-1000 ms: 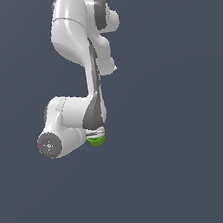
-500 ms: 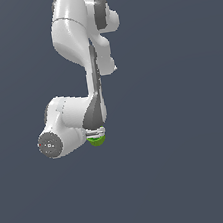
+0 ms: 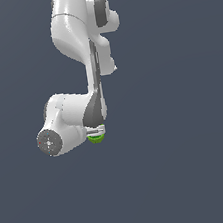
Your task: Pick up the object and move it to a goal position.
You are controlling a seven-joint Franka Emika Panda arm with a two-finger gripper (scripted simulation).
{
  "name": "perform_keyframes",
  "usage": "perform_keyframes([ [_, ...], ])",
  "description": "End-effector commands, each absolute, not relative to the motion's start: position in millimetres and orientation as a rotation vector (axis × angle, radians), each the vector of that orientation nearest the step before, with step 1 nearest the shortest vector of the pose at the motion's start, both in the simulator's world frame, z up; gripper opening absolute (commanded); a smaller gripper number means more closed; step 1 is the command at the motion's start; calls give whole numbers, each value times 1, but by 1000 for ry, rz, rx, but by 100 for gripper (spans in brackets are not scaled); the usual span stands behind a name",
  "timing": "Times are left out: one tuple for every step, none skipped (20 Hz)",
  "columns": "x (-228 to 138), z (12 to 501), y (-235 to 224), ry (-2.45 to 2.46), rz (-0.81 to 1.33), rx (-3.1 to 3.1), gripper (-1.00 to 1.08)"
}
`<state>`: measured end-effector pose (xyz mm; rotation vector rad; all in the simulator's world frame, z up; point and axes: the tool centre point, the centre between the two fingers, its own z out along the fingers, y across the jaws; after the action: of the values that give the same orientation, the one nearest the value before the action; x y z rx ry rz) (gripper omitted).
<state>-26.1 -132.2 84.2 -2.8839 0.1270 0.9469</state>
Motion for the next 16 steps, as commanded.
perform_keyframes([
  [-27, 95, -130, 127, 943, -2885, -100],
  [-28, 100, -129, 127, 943, -2885, -100],
  [-29, 106, -128, 127, 943, -2885, -100],
  [-30, 113, -127, 127, 943, -2885, -100],
  [-31, 120, -125, 127, 943, -2885, -100],
  [-32, 128, -123, 127, 943, -2885, -100],
  [-34, 137, -122, 127, 943, -2885, -100],
  [-35, 146, -120, 127, 943, -2885, -100],
  [-37, 157, -117, 127, 943, -2885, -100],
  [-38, 167, -115, 126, 944, -2885, -100],
  [-40, 178, -113, 126, 944, -2885, -100],
  [-42, 189, -110, 126, 944, -2885, -100],
  [-43, 200, -108, 126, 944, -2885, -100],
  [-45, 211, -106, 126, 944, -2885, -100],
  [-47, 222, -103, 126, 944, -2885, -100],
  [-48, 233, -101, 126, 944, -2885, -100],
])
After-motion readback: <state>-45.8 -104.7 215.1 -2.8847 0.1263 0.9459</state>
